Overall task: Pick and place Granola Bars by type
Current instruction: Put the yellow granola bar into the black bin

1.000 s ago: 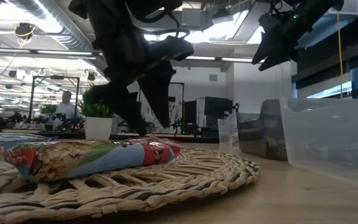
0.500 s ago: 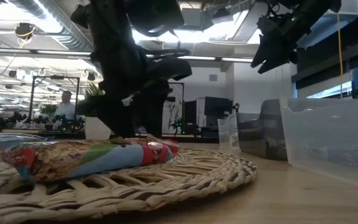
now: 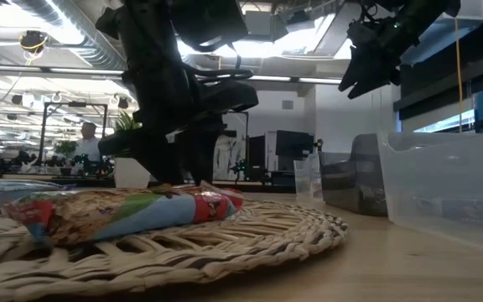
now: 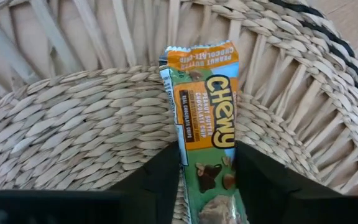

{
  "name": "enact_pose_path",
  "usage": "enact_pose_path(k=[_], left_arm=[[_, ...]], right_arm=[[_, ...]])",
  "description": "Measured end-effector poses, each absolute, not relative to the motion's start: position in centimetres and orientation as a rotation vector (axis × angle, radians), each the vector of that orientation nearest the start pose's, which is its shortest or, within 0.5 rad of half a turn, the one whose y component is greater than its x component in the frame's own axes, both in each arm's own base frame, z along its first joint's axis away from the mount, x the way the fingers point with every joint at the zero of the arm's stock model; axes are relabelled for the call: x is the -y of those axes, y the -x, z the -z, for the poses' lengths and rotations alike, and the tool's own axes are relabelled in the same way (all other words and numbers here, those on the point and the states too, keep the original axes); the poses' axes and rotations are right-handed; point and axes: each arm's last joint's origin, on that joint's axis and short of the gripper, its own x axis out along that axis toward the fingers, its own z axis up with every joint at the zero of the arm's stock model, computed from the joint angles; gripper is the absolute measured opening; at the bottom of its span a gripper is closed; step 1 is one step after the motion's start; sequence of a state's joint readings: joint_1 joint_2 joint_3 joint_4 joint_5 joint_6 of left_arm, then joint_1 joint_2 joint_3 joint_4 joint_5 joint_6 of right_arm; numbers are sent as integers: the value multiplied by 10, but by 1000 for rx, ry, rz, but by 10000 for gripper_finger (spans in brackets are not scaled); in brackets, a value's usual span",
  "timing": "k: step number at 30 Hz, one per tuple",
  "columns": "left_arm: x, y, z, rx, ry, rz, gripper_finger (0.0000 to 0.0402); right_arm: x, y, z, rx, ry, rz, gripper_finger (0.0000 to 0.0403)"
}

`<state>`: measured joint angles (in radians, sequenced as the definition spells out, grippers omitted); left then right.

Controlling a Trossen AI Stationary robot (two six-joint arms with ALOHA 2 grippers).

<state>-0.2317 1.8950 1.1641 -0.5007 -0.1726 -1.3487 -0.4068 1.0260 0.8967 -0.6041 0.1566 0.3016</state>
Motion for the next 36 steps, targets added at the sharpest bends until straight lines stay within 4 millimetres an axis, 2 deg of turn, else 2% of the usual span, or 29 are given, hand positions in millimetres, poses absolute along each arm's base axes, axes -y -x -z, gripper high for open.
enact_pose_path(k=[7, 12, 16, 19, 26, 31, 36], left_arm=[[78, -350, -144, -1013, 930, -741, 74], [77, -349, -151, -993, 936, -730, 66], [75, -347, -173, -905, 919, -693, 72], [73, -346, -195, -788, 866, -653, 72], [71, -359, -251, -404, 596, -452, 72], [73, -370, -282, -147, 422, -318, 73], [74, -372, -298, -12, 336, -274, 73]], right_arm=[[85, -187, -293, -659, -349, 637, 211], [86, -185, -298, -626, -276, 646, 211], [80, -183, -311, -543, -222, 537, 211], [71, -184, -320, -467, -210, 381, 211], [43, -196, -331, -359, -221, -61, 211], [23, -204, -333, -343, -212, -202, 215], [7, -207, -336, -311, -168, -287, 254]])
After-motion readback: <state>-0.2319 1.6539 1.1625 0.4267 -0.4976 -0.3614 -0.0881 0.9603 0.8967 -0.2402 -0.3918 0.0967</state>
